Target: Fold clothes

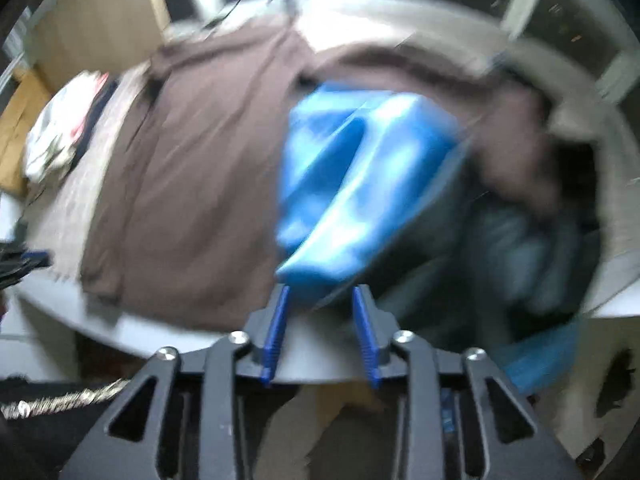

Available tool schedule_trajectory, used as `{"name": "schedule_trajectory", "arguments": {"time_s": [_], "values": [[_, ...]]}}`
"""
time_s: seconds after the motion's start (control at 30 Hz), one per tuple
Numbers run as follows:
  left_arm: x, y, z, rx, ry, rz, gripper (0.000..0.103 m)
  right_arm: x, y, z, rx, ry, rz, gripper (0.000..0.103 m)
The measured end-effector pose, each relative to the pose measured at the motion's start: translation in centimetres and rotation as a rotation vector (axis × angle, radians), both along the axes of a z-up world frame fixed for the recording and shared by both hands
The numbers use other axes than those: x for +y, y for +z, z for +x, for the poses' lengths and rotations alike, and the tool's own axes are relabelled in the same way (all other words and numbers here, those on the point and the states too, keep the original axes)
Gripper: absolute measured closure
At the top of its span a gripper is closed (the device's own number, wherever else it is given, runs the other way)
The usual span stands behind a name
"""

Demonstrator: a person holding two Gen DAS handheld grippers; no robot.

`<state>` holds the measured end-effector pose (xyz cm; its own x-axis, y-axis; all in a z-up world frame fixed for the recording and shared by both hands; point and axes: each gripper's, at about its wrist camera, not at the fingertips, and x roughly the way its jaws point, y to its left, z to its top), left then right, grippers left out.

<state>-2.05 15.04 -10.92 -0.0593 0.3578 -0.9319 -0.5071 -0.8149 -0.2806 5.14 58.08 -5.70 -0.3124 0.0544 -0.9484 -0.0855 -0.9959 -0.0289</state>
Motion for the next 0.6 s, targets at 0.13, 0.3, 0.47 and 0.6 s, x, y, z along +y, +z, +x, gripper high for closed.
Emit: {"name": "schedule_trajectory", "arguments": {"time_s": [0.13, 0.3, 0.47, 0.6], "values": [[5.9, 1.7, -1.1, 0.055, -0.009, 0.053, 0.096, 2.0, 0.0, -6.3, 0.007, 0.090, 0.062, 0.068], [14.9, 1.6, -1.0, 0.081, -0.024, 0.166, 0.096, 4.0, -2.2, -15.5, -0.028, 0.253, 0.120, 0.068], [23.8, 0.6, -0.7, 0.060, -0.024, 0.210, 0.096, 3.9, -6.3, -20.4, -0.089, 0.412, 0.235, 0.068], [25.3, 0.6, -0.6, 0.050, -0.003, 0.205, 0.096, 4.5, -8.5, -22.1, -0.140, 0.471, 0.279, 0.071]]}}
